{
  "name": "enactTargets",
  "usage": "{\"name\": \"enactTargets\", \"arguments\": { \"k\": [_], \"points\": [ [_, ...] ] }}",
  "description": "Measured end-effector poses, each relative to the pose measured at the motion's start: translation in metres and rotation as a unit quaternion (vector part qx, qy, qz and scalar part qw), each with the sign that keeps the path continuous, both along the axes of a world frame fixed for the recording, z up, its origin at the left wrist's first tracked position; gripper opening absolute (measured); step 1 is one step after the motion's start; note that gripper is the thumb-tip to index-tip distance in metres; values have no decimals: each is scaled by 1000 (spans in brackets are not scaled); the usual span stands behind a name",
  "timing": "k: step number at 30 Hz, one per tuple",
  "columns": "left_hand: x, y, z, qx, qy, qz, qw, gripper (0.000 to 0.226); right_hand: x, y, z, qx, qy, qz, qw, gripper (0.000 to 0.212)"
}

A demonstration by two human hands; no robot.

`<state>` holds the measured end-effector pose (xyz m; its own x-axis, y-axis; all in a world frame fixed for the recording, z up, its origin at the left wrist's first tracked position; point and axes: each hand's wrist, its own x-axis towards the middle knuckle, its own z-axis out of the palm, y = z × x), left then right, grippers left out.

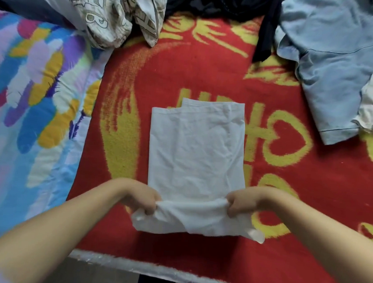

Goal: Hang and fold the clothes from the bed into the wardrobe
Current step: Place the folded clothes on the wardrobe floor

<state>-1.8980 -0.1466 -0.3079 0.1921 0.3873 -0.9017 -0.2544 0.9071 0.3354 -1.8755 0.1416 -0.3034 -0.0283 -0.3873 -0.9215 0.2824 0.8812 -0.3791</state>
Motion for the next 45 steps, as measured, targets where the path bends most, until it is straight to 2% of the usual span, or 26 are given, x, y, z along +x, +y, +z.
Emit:
{"name": "enactTargets", "arguments": {
  "k": [2, 3, 5, 7, 8, 10, 12, 14, 15, 17, 20, 22, 23, 25, 27, 29, 31, 33, 35, 36, 39, 41, 42, 43, 44, 45],
  "points": [
    [-14, -8, -8, -19, 61, 130, 989, 19, -17, 10, -10, 32, 61, -72, 995, 2],
    [-21, -10, -15, -30, 102, 219, 970, 20, -25, 14, -17, 48, 121, -103, 986, 3],
    [-30, -11, -31, -68, 182, 397, 897, 15, -36, 18, -29, 94, 276, -189, 938, 21],
    [-27, -9, -50, -116, 248, 520, 809, 14, -35, 16, -37, 114, 347, -336, 868, 36],
    [-20, -7, -59, -131, 274, 547, 780, 19, -31, 14, -41, 114, 346, -382, 849, 43],
    [0, 2, -67, -123, 324, 560, 752, 22, -16, 9, -50, 138, 339, -353, 861, 52],
    [16, 10, -70, -94, 406, 522, 744, 19, -5, 8, -56, 161, 379, -299, 861, 42],
    [23, 16, -71, -100, 484, 516, 699, 23, -3, 8, -54, 146, 457, -315, 819, 25],
    [24, 17, -72, -118, 505, 532, 670, 26, -4, 9, -55, 132, 486, -327, 800, 23],
    [22, 15, -79, -153, 519, 548, 638, 29, -11, 10, -58, 139, 499, -315, 796, 24],
    [18, 9, -89, -177, 519, 494, 675, 27, -16, 8, -70, 183, 466, -286, 817, 33],
    [17, 6, -84, -190, 530, 441, 699, 31, -10, 6, -68, 203, 504, -268, 796, 50],
    [20, 4, -81, -188, 574, 387, 697, 42, -3, 5, -66, 201, 557, -220, 776, 56],
    [35, 3, -78, -124, 703, 212, 668, 66, 20, -2, -61, 137, 631, -69, 761, 66],
    [64, 8, -76, -17, 755, 20, 655, 85, 52, -14, -64, 48, 618, 74, 781, 80],
    [96, 17, -81, 27, 715, -103, 691, 105, 73, -22, -71, 59, 528, 176, 829, 108],
    [109, 23, -87, -12, 662, -126, 738, 115, 71, -22, -79, 125, 496, 161, 844, 120],
    [101, 24, -96, -56, 655, -128, 742, 105, 58, -15, -83, 145, 512, 123, 838, 108],
    [86, 18, -100, -66, 676, -148, 719, 77, 44, -13, -73, 165, 454, 154, 862, 91],
    [79, 13, -100, -61, 678, -152, 717, 71, 40, -14, -67, 167, 451, 166, 861, 86],
    [67, -3, -90, 11, 671, -186, 718, 73, 39, -9, -49, 151, 448, 213, 855, 80],
    [62, -13, -71, 74, 659, -233, 712, 93, 43, -1, -32, 126, 405, 240, 873, 81],
    [59, -17, -58, 100, 614, -249, 743, 101, 44, 1, -21, 110, 375, 254, 885, 81],
    [58, -19, -44, 110, 531, -230, 808, 98, 44, 4, -12, 90, 332, 258, 903, 78],
    [54, -19, -29, 97, 402, -184, 892, 88, 39, 6, -2, 73, 274, 241, 928, 69],
    [47, -17, -16, 82, 294, -129, 943, 77, 32, 6, 8, 64, 218, 226, 947, 55]
  ]
}}
